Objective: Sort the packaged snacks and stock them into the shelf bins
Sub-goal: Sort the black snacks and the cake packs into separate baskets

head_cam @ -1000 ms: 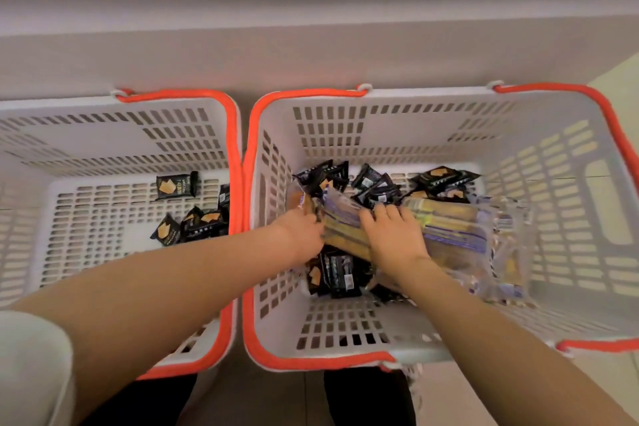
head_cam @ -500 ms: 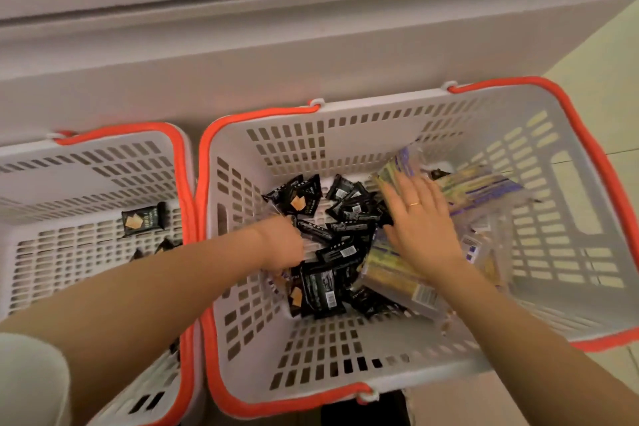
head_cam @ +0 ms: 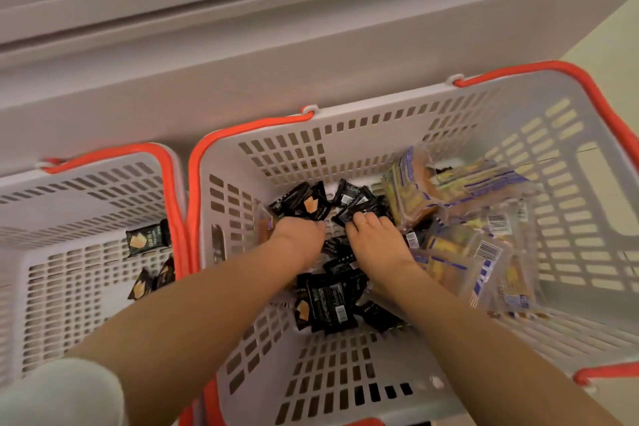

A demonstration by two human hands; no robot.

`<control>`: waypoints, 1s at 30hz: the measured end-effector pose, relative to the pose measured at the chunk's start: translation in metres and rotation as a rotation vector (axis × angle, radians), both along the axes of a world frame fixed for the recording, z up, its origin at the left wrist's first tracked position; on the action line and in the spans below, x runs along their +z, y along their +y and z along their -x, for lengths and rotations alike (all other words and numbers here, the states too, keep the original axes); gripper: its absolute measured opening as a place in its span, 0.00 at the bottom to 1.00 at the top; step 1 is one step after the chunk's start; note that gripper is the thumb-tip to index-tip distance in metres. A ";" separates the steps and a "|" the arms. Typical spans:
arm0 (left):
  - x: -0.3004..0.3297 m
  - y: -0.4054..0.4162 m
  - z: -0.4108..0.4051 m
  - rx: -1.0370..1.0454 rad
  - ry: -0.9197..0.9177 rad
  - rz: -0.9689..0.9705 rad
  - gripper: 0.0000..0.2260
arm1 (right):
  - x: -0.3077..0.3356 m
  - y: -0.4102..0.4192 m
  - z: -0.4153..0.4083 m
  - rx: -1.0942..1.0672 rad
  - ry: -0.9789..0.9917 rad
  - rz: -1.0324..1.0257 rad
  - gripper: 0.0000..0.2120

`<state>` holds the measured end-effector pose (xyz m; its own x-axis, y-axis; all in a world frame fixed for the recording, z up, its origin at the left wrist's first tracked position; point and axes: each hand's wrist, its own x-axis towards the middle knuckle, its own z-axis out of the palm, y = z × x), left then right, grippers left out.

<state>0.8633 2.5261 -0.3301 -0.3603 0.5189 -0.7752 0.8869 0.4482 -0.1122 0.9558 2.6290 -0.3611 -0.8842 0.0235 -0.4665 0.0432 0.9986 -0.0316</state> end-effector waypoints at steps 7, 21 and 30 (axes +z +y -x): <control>-0.029 -0.004 0.006 -0.061 0.074 -0.053 0.18 | -0.001 0.009 -0.006 0.007 -0.060 0.070 0.24; -0.041 0.007 0.033 -0.135 0.248 -0.323 0.17 | 0.016 0.037 -0.017 -0.413 0.172 0.361 0.23; -0.033 0.008 0.028 0.074 0.098 -0.174 0.18 | 0.029 0.044 -0.029 -0.795 0.303 0.708 0.32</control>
<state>0.8357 2.5337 -0.3627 -0.4715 0.6114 -0.6356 0.8395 0.5319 -0.1110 0.9845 2.6726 -0.3322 -0.8151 0.4491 -0.3659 0.5585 0.4414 -0.7023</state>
